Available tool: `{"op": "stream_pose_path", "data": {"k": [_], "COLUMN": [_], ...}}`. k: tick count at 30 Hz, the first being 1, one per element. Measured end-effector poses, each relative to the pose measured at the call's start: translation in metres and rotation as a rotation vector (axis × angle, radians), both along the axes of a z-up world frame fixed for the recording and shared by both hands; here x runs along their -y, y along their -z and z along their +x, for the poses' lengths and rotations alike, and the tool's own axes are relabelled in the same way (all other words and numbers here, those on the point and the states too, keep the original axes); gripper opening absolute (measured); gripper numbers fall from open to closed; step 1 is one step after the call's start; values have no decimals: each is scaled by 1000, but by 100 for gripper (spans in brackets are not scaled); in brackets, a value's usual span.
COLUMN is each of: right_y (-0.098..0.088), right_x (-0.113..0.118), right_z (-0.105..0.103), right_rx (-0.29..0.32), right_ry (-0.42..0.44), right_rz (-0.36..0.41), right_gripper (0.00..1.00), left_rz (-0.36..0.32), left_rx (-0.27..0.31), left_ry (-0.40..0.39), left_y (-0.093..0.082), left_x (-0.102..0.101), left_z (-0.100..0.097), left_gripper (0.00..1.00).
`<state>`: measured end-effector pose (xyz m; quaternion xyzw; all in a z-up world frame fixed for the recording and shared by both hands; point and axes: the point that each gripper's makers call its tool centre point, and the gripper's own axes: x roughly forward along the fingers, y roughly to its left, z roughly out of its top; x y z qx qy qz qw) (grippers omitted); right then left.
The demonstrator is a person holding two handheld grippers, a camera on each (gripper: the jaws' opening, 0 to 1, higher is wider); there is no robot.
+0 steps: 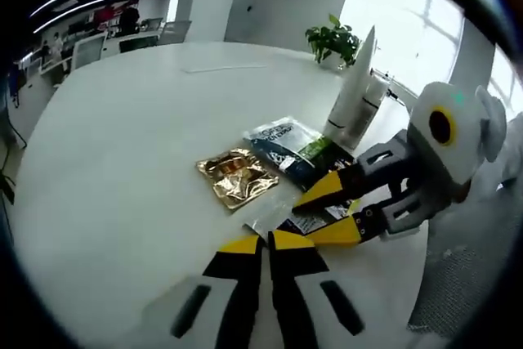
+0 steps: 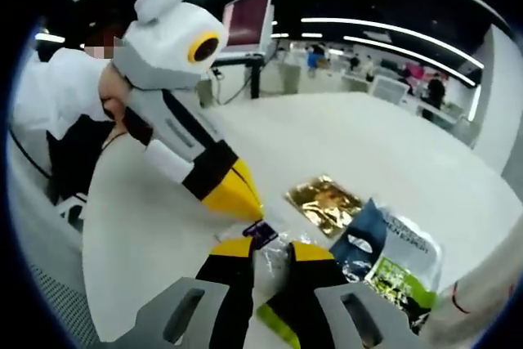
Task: Arrange the skincare products in the storage area until every visible bottle or jar stands upright without overlapping.
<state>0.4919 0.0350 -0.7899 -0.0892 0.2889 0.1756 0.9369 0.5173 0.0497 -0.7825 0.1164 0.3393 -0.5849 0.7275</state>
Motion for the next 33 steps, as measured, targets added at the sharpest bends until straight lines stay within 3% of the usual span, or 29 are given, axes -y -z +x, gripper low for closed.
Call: {"op": "stream_pose_path", "data": {"k": [8,14,17,21,25,30,33], "right_y": [0,0,0,0,1,0,-3], "right_x": [0,0,-1,-1,-1,-5,-13], "right_z": [-1,0,-1,-1,-1,-2,-6], "right_rx": [2,0,0,0,1,-3,-9], "right_ry": [-1,-4,-7,-2,2,-10,-38], "right_rz": [-1,4,4,6,7,19,63], "right_gripper": [10,10,11,11,12,16,23], "left_rz": [-70,-76,-97,-105,-149,-149,-165], "left_rx": [23,63,51,65,44,123,134], "left_ry": [-38,-27,-38,-42,-51,-48,-49], "left_y": [-25,-36,-42,-49,-63,-78,-88], "left_x": [-9,-19,-24,-30,-33,-40,-43], "left_z": [2,-14,-23,-35,-48,-51,-54], "left_gripper": [0,2,3,8,12,25,30]}}
